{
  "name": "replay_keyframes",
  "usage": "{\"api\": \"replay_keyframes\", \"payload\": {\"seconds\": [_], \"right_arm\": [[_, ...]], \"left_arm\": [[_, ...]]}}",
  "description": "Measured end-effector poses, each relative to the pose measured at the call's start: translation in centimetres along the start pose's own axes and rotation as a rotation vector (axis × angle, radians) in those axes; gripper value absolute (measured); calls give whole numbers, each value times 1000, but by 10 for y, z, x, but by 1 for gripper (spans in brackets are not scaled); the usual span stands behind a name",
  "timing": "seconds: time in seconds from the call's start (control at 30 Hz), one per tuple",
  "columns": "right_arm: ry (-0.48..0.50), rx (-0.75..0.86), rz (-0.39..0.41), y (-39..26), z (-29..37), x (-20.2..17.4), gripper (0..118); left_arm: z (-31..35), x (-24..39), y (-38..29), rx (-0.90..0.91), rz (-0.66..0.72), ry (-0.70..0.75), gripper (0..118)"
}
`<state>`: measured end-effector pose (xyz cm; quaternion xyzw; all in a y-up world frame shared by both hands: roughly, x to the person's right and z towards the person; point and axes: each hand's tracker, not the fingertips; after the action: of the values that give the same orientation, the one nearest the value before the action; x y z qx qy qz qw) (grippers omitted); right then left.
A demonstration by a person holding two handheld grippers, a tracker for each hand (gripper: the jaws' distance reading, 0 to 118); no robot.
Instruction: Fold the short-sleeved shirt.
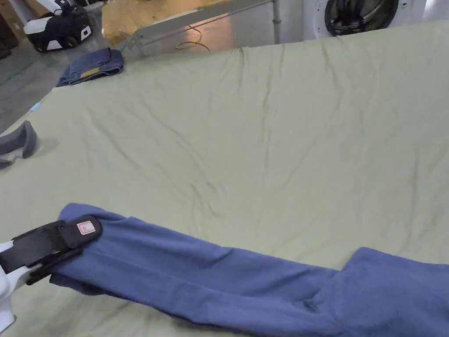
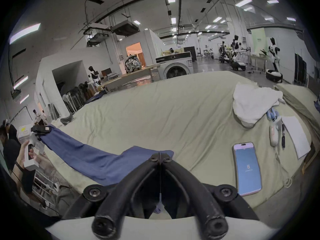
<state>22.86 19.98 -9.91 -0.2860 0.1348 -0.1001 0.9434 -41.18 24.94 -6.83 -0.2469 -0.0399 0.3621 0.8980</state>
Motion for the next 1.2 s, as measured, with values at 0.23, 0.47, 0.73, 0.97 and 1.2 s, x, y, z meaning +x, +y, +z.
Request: {"api": "replay_keyframes", "payload": {"seconds": [0.23,0.47,0.73,0.97,1.2], "right_arm": [[25,8,-44,0,-4,-7,0],[-2,23,19,-1,19,-16,0],[-14,-4,-57,-16,8,-4,0],[13,-29,-19,-18,4,-20,0],[13,-49,-2,-19,9,-19,0]], "left_arm": [[-114,63,-91,-285,-102,-177,4],[-194,89,-150,-414,-192,-177,42],[-168,87,-122,-331,-109,-273,45],[-217,79,-174,-487,-72,-228,0],[-224,79,-186,-542,-88,-190,0]]}}
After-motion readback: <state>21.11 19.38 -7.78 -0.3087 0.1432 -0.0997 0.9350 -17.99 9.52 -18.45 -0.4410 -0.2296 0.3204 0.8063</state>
